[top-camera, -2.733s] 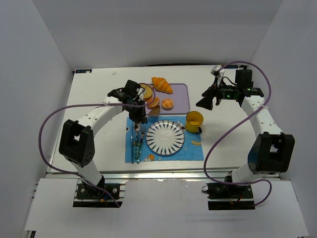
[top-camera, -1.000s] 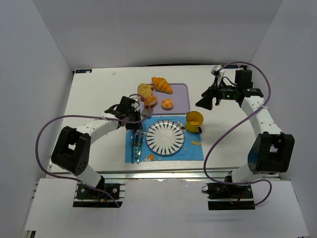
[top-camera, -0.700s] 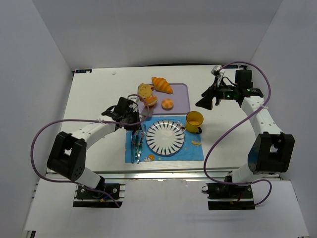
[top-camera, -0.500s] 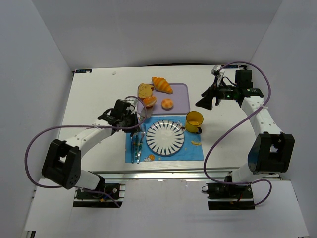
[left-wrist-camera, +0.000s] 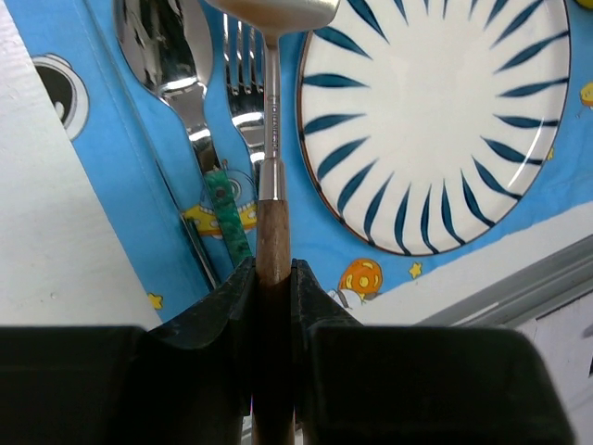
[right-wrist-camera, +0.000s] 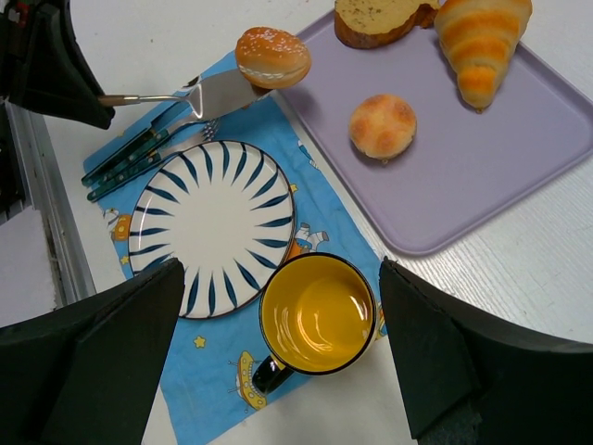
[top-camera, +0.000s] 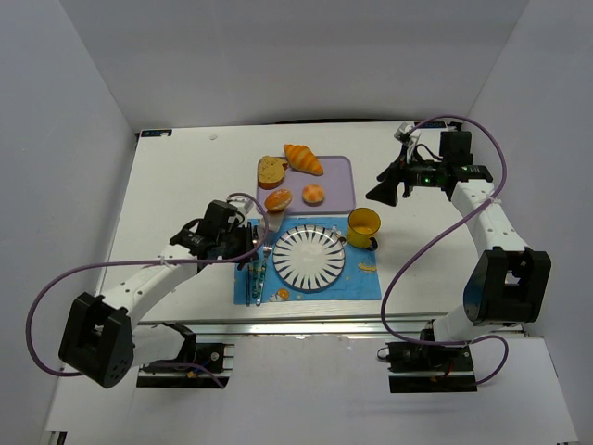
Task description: Place the bread
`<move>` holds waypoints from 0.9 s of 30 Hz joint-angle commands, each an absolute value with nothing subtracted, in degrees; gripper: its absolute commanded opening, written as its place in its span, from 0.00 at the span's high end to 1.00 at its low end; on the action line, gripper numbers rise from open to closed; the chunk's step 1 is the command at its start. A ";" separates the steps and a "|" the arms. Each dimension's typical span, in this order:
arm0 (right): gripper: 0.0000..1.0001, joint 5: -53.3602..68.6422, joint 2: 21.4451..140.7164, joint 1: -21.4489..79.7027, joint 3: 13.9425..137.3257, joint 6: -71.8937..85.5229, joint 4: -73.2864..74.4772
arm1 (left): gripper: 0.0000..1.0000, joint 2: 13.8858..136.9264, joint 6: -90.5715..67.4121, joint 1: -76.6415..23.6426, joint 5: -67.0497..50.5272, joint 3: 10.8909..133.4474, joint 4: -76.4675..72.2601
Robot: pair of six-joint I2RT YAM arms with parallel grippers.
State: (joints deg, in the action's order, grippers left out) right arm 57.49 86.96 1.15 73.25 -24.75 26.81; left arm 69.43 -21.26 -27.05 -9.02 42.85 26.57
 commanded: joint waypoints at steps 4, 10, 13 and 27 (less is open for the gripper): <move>0.11 57.57 86.04 0.97 73.21 -26.46 27.25 | 1.00 64.52 -21.71 -29.79 -8.88 41.05 25.49; 0.11 57.13 85.96 0.97 73.13 -26.89 27.51 | 1.00 63.02 -23.02 -33.74 -6.42 40.34 25.92; 0.11 57.04 86.04 0.97 73.13 -27.07 27.51 | 1.00 62.75 -23.99 -35.85 -5.10 40.43 26.63; 0.11 56.60 86.40 1.05 72.86 -27.60 27.69 | 1.00 62.93 -29.62 -45.88 -0.79 46.05 36.47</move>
